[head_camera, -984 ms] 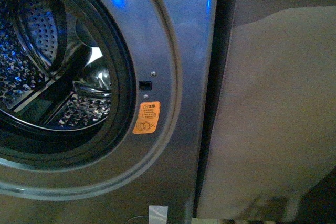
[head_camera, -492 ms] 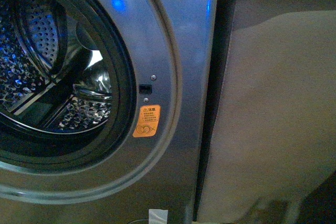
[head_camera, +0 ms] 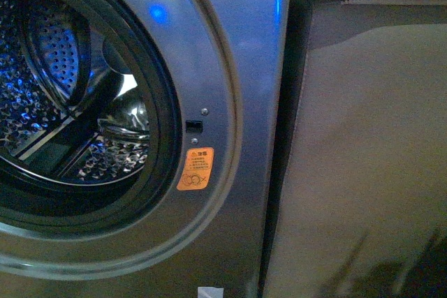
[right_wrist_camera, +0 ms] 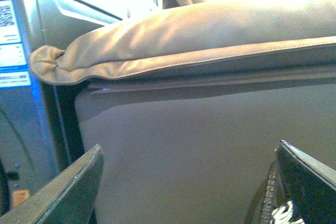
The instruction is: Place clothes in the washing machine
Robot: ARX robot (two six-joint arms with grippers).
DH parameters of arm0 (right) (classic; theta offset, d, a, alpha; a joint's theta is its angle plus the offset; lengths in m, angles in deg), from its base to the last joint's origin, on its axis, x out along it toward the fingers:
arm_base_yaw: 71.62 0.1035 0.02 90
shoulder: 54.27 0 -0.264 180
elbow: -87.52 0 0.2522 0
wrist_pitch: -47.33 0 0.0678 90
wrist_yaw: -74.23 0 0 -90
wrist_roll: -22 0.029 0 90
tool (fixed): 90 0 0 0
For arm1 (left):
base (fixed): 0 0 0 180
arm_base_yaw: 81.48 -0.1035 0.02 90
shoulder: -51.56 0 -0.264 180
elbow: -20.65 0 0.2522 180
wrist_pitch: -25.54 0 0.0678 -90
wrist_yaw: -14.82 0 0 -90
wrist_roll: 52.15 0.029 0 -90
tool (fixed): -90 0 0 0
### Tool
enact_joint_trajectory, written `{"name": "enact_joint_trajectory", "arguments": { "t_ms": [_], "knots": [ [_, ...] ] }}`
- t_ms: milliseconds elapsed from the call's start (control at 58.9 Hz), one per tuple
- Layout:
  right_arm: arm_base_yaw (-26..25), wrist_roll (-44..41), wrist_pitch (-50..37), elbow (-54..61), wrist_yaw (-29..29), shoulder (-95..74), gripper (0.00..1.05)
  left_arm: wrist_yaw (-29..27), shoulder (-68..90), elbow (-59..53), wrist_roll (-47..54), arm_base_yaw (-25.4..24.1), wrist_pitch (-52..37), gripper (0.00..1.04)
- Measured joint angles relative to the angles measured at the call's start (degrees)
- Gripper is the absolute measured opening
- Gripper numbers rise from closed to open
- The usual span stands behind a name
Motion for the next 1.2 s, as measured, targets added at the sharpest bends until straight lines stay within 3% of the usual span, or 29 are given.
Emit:
{"name": "enact_joint_trajectory", "arguments": {
  "t_ms": [68, 187, 288, 407, 577, 781, 1069, 1205],
  "knots": [
    [-4.0, 1.4, -7.0, -0.3, 3.1, -6.7, 0.97, 0.0, 0.0, 0.0, 0.0, 0.0, 0.0, 0.98],
    [-16.2, 5.2, -24.4, -1.5, 11.5, -26.9, 0.97, 0.0, 0.0, 0.0, 0.0, 0.0, 0.0, 0.98],
    [-24.1, 7.1, -29.7, -6.1, 15.5, -39.2, 0.97, 0.0, 0.0, 0.0, 0.0, 0.0, 0.0, 0.98],
    [-31.1, 6.8, -30.6, -11.2, 18.0, -49.3, 0.97, 0.0, 0.0, 0.0, 0.0, 0.0, 0.0, 0.98],
    [-38.2, -1.9, -16.6, -19.3, 20.6, -62.4, 0.97, 0.0, 0.0, 0.0, 0.0, 0.0, 0.0, 0.98],
    [-40.9, -18.6, -2.3, -31.6, 19.4, -85.3, 0.97, 0.0, 0.0, 0.0, 0.0, 0.0, 0.0, 0.98],
    [-35.1, -32.4, 17.7, -48.0, 11.2, -108.2, 0.97, 0.0, 0.0, 0.0, 0.0, 0.0, 0.0, 0.98],
    [-32.4, -34.7, 21.5, -54.3, 7.1, -115.5, 0.97, 0.0, 0.0, 0.0, 0.0, 0.0, 0.0, 0.98]
  ]
}}
